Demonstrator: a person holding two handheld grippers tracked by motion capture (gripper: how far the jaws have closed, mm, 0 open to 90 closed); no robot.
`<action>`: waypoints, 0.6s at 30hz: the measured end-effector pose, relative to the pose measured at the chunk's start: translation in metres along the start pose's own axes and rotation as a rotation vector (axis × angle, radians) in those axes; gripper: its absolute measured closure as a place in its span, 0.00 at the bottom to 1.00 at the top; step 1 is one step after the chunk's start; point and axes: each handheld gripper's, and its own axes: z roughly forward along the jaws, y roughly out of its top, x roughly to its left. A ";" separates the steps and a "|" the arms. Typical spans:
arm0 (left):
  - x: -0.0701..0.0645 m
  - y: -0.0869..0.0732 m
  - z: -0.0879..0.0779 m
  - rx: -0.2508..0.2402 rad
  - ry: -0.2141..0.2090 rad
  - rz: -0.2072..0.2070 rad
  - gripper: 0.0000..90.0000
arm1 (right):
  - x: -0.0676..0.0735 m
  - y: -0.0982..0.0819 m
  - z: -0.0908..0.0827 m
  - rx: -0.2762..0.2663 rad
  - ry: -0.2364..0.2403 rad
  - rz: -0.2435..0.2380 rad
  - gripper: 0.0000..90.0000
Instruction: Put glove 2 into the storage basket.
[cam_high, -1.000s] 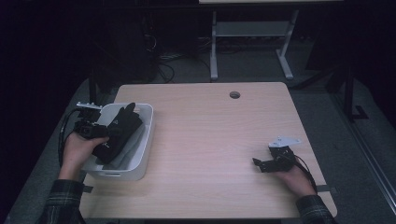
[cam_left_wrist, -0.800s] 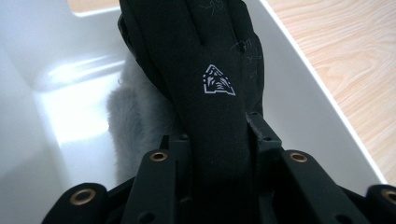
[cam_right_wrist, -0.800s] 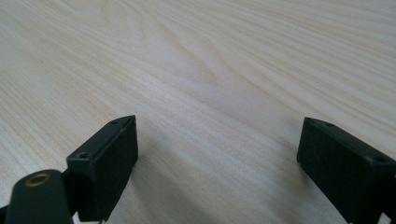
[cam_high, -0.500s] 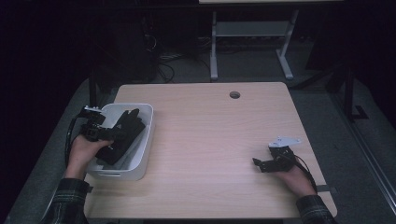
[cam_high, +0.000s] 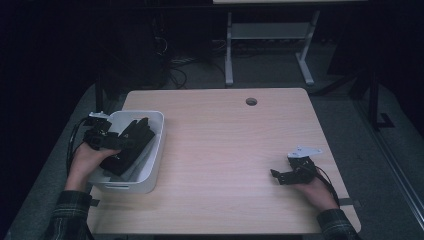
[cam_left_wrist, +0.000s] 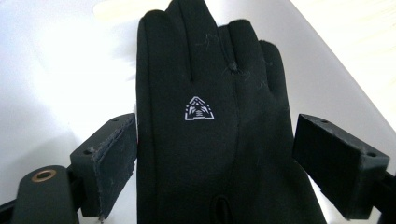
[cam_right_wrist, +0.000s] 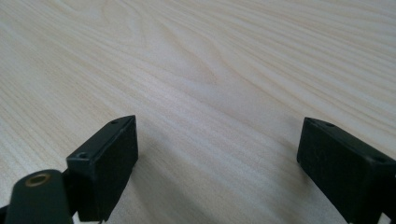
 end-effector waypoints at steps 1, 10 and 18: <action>-0.001 0.001 -0.002 -0.009 0.002 0.002 0.15 | 0.000 0.000 0.000 0.000 0.000 0.000 0.14; -0.017 0.016 -0.011 -0.054 -0.020 0.038 0.15 | 0.000 0.000 0.000 -0.001 0.000 0.001 0.14; -0.043 0.031 0.000 -0.086 -0.083 0.075 0.15 | 0.000 0.000 0.000 0.003 0.000 0.006 0.14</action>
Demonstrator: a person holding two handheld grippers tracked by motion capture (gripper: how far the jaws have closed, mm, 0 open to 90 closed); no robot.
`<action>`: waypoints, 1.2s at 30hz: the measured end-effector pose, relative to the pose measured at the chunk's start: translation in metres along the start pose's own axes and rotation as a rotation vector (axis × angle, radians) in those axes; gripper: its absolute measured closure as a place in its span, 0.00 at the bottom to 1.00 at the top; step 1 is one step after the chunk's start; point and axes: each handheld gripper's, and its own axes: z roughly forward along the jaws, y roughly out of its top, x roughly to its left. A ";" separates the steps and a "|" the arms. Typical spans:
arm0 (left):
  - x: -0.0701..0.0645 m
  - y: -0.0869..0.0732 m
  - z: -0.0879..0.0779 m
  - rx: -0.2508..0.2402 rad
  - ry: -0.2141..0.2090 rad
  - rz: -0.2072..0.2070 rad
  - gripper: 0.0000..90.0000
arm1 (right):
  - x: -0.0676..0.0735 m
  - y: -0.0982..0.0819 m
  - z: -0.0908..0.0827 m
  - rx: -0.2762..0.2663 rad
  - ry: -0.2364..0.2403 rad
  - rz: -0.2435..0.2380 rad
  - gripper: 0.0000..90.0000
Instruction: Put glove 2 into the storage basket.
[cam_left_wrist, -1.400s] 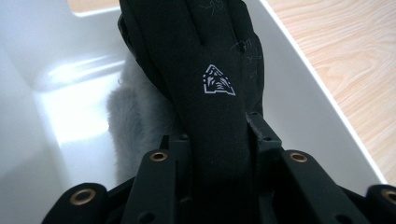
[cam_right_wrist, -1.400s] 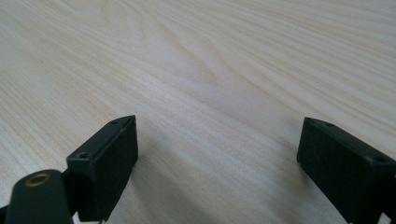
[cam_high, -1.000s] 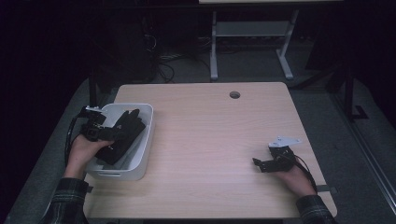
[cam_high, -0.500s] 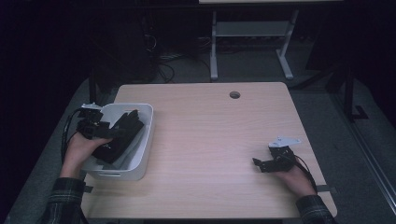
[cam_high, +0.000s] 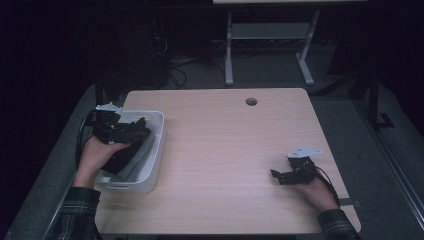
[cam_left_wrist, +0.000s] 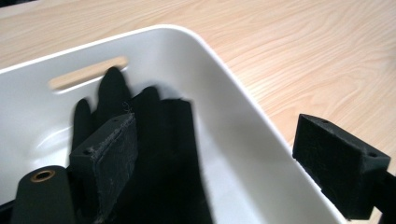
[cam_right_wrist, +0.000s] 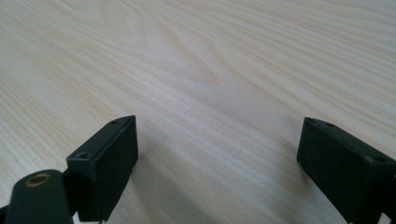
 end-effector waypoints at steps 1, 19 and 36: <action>-0.003 0.002 0.002 -0.001 -0.008 0.006 0.15 | 0.000 0.000 0.000 -0.001 0.000 -0.001 0.14; -0.069 0.020 0.040 -0.031 -0.139 0.099 0.15 | 0.000 0.000 0.000 -0.003 -0.002 -0.005 0.14; -0.118 0.014 0.068 -0.050 -0.221 0.134 0.15 | 0.000 0.000 0.000 -0.002 -0.001 -0.004 0.13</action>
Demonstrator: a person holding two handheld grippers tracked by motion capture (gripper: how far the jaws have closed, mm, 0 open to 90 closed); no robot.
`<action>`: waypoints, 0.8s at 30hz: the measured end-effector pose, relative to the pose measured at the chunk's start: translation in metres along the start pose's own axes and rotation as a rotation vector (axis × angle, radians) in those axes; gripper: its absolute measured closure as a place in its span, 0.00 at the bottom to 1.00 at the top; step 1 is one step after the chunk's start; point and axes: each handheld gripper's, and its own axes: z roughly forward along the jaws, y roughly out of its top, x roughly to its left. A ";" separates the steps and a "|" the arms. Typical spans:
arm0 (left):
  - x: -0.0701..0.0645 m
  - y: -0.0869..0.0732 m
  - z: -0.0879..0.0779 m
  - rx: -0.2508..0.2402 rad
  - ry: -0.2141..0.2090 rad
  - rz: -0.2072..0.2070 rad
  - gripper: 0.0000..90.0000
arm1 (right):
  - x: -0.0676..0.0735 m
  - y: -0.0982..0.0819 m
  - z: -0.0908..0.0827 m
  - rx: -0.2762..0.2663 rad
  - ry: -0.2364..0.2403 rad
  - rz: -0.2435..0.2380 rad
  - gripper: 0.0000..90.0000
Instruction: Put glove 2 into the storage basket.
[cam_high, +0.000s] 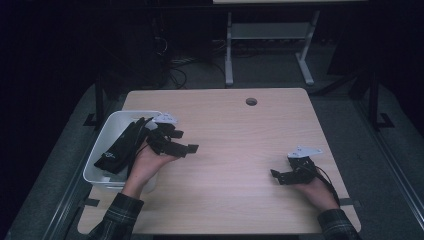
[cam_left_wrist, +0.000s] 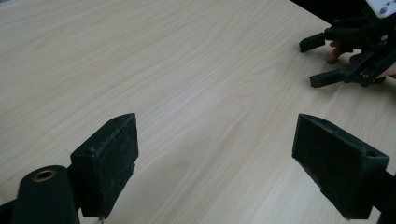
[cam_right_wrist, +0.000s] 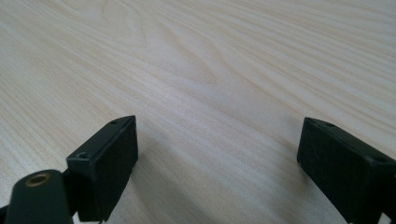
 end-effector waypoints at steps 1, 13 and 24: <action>-0.002 -0.001 0.002 0.002 -0.005 0.006 0.15 | 0.000 0.000 0.000 0.000 0.000 0.000 0.14; -0.029 -0.013 0.034 0.025 -0.043 0.052 0.15 | 0.000 0.000 0.000 -0.001 0.000 -0.002 0.13; -0.043 -0.035 0.061 0.060 -0.060 0.085 0.15 | 0.000 0.000 0.000 -0.001 0.000 -0.003 0.13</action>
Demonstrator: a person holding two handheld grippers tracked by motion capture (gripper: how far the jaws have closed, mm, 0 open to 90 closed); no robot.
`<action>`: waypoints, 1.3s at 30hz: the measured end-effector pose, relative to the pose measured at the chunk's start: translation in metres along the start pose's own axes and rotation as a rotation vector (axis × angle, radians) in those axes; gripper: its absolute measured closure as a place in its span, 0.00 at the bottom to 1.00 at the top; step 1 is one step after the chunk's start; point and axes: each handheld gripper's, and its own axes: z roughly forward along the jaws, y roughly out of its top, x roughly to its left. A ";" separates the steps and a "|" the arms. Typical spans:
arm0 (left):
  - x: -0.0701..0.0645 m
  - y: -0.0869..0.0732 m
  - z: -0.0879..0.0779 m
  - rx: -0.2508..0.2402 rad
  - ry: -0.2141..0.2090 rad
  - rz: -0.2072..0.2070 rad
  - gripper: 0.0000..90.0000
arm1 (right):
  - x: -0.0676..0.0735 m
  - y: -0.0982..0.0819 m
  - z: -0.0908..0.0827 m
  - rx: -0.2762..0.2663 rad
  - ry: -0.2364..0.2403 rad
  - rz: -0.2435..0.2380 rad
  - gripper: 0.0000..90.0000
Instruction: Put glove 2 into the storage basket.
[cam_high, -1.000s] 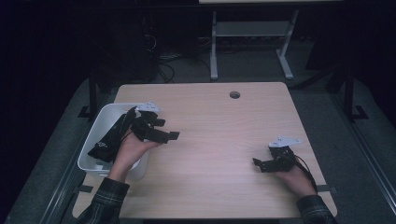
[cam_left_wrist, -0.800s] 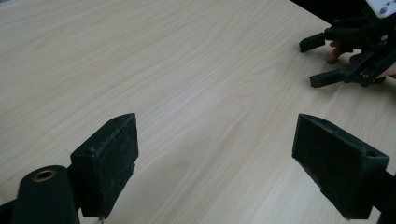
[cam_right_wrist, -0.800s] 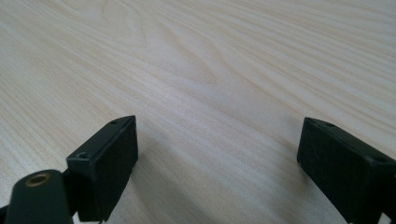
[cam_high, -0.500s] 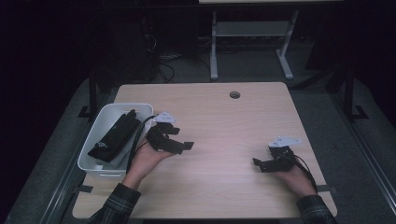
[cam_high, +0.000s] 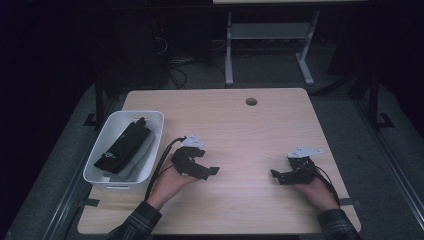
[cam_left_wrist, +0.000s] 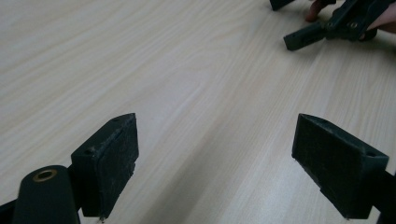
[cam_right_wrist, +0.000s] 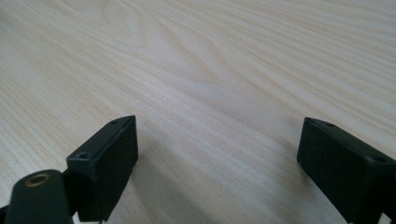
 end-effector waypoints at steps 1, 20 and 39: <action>0.000 -0.001 0.001 0.014 0.005 0.012 0.15 | 0.000 0.000 0.000 0.000 0.001 -0.002 0.13; -0.012 -0.025 0.024 0.023 0.014 0.049 0.15 | 0.000 0.000 0.000 0.001 0.001 0.000 0.14; -0.016 -0.041 0.046 0.033 0.059 0.163 0.13 | 0.001 0.000 0.000 0.000 0.003 0.001 0.14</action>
